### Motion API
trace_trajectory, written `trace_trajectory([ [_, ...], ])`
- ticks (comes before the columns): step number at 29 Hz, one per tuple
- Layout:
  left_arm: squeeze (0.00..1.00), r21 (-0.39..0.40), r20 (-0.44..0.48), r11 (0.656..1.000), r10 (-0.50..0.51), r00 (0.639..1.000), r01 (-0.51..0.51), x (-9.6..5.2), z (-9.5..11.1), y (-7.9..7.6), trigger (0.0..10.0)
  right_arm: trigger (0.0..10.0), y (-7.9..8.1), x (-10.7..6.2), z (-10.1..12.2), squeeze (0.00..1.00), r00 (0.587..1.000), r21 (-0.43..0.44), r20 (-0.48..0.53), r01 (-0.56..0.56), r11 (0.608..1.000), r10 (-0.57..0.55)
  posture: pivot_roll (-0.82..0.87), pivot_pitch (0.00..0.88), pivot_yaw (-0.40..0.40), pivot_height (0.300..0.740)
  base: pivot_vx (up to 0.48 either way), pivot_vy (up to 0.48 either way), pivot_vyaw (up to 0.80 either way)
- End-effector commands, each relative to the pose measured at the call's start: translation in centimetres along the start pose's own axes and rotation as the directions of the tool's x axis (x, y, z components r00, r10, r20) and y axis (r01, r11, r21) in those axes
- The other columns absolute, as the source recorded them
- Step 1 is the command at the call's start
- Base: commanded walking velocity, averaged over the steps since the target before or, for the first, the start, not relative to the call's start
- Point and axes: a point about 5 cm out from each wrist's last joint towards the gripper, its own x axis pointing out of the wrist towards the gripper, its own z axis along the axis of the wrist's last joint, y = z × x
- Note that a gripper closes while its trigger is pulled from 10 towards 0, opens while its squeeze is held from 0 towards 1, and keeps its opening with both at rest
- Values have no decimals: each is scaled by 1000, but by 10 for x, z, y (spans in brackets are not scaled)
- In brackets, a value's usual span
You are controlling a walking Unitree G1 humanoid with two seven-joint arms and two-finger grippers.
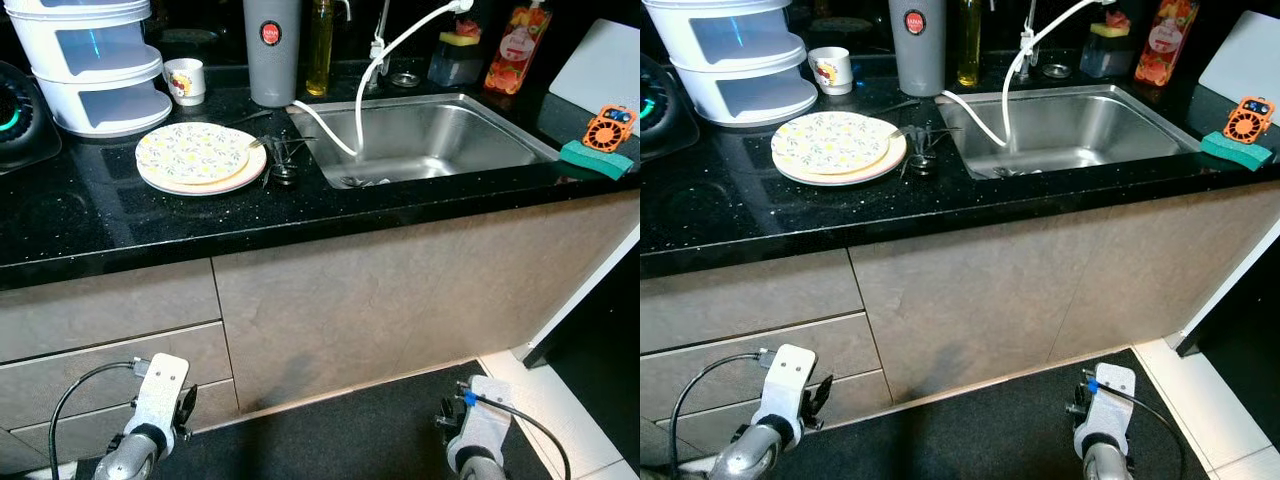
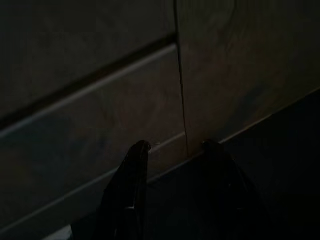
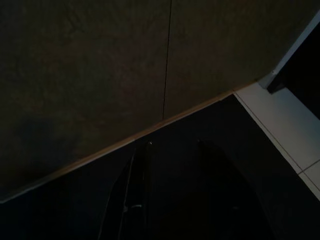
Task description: Kitchen organization
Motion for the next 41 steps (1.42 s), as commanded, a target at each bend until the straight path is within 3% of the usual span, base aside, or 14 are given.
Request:
trace_trajectory([
  [1, 0, 10, -23, 1000, -17, 1000, 18, 0, -2, -5, 10000, 10000, -1, 1, 1, 0, 1000, 1, -3, 6, 1000, -6, 5, 49, -9, 740, 0, 0, 0],
  [6, 0, 8, -16, 1000, -28, 999, 28, 2, 3, -8, 10000, 10000, 0, 2, 5, 0, 1000, 1, 6, 3, 1000, -3, -1, 47, -6, 740, 0, 0, 0],
  [20, 0, -4, -21, 1000, -21, 1000, 21, 4, 5, -11, 10000, 10000, -2, 0, 2, 0, 1000, -8, -3, 1, 1000, -1, 1, 49, -13, 740, 0, -466, 0],
  [41, 0, -13, -41, 999, -32, 999, 32, 4, 2, -10, 10000, 10000, 1, 0, 1, 0, 1000, -6, -10, -5, 1000, 5, 3, 44, -5, 740, 0, 0, 0],
])
